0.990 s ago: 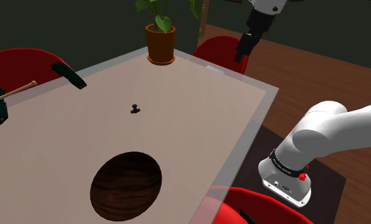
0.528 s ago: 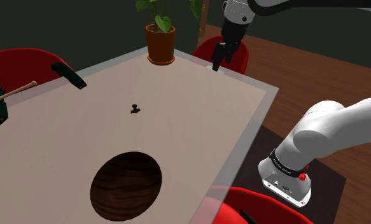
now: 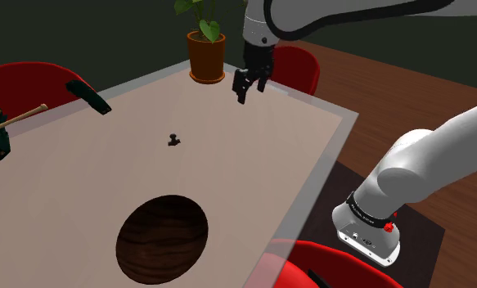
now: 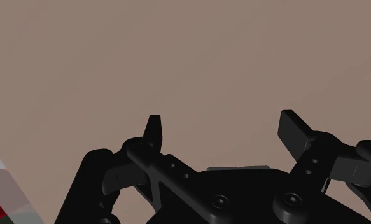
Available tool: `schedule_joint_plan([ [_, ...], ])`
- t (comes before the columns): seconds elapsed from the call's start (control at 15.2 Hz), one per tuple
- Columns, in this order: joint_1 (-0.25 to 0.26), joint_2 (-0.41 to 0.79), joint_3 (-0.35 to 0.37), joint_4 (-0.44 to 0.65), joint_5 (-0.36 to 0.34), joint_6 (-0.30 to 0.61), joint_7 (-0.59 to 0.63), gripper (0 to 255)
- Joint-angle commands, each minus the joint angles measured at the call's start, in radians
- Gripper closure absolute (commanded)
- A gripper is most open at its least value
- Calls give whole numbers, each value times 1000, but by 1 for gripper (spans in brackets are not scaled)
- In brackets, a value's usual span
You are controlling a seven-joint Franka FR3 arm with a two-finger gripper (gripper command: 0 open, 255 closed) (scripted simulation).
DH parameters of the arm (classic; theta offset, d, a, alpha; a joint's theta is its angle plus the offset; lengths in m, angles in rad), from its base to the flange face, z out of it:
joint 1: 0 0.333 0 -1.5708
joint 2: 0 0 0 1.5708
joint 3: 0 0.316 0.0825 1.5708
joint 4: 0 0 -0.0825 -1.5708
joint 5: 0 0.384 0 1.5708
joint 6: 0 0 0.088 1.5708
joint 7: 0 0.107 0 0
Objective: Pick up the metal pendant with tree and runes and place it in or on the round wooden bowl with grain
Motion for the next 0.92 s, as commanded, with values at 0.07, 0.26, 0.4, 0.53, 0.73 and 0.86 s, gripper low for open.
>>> schedule_joint_plan([
  [0.07,2,112,57,70,-27,23,83,0],
  [0.26,7,231,107,153,-72,35,168,0],
  [0.4,15,315,136,215,-109,36,227,0],
  [0.53,29,402,158,284,-152,31,285,0],
  [0.73,64,538,179,398,-222,13,368,0],
  [0.86,96,631,183,484,-267,-8,418,0],
])
